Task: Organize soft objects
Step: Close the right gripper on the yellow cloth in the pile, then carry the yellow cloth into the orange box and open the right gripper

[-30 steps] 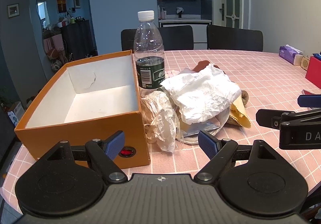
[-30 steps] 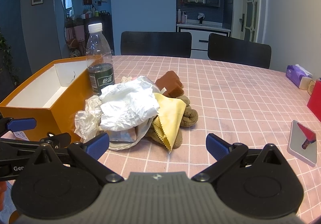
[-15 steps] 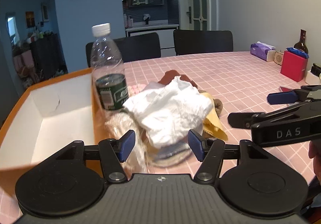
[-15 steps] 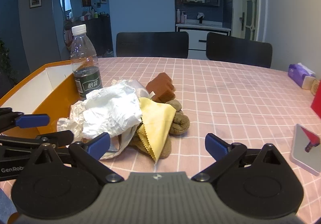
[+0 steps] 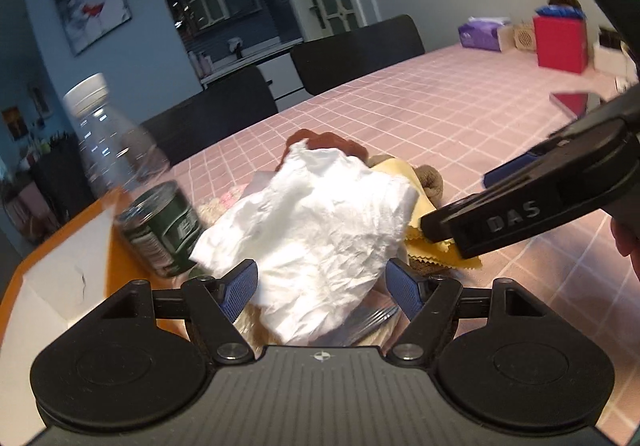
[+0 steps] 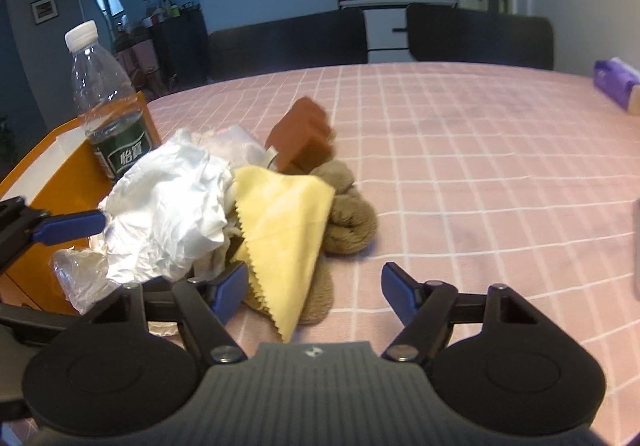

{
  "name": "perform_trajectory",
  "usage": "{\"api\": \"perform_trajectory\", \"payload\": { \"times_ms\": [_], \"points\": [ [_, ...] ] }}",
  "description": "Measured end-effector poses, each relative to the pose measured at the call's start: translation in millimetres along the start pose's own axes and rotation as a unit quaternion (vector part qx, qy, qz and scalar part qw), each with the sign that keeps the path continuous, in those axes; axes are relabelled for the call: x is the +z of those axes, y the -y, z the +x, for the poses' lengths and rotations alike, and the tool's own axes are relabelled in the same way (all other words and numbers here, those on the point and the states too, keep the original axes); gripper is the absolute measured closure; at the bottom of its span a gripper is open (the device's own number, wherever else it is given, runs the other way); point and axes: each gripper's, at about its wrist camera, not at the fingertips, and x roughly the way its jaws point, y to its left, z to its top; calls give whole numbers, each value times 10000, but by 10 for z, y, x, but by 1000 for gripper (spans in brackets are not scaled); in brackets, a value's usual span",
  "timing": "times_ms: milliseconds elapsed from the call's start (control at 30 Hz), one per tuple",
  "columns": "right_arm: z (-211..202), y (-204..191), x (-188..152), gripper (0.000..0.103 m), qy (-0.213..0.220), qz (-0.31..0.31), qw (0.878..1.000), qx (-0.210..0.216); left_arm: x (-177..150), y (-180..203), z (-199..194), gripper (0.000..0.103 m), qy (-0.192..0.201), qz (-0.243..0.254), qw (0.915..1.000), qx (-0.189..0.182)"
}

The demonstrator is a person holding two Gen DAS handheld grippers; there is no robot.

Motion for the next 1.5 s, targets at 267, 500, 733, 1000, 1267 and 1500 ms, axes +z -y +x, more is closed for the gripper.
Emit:
{"api": "perform_trajectory", "payload": {
  "times_ms": [267, 500, 733, 1000, 1267, 1500],
  "points": [
    [243, 5, 80, 39, -57, 215, 9990, 391, -26, 188, 157, 36, 80, 659, 9964, 531],
    [223, -45, 112, 71, 67, 60, 9979, 643, 49, -29, 21, 78, 138, 97, 9991, 387],
    [65, 3, 132, 101, 170, -43, 9980, 609, 150, -238, -91, 87, 186, -414, 9981, 412],
    [-399, 17, 244, 101, 645, -197, 9963, 538, 277, -510, -467, 90, 554, -1047, 9928, 173],
    [-964, -276, 437, 101, 1152, -531, 9865, 1039, 348, -960, -1104, 91, 1036, -1650, 9808, -33],
    [-1186, -836, 663, 101, 1198, -1020, 9678, 1967, 334, -1371, -1519, 91, 856, -1735, 9808, 254]
  ]
}}
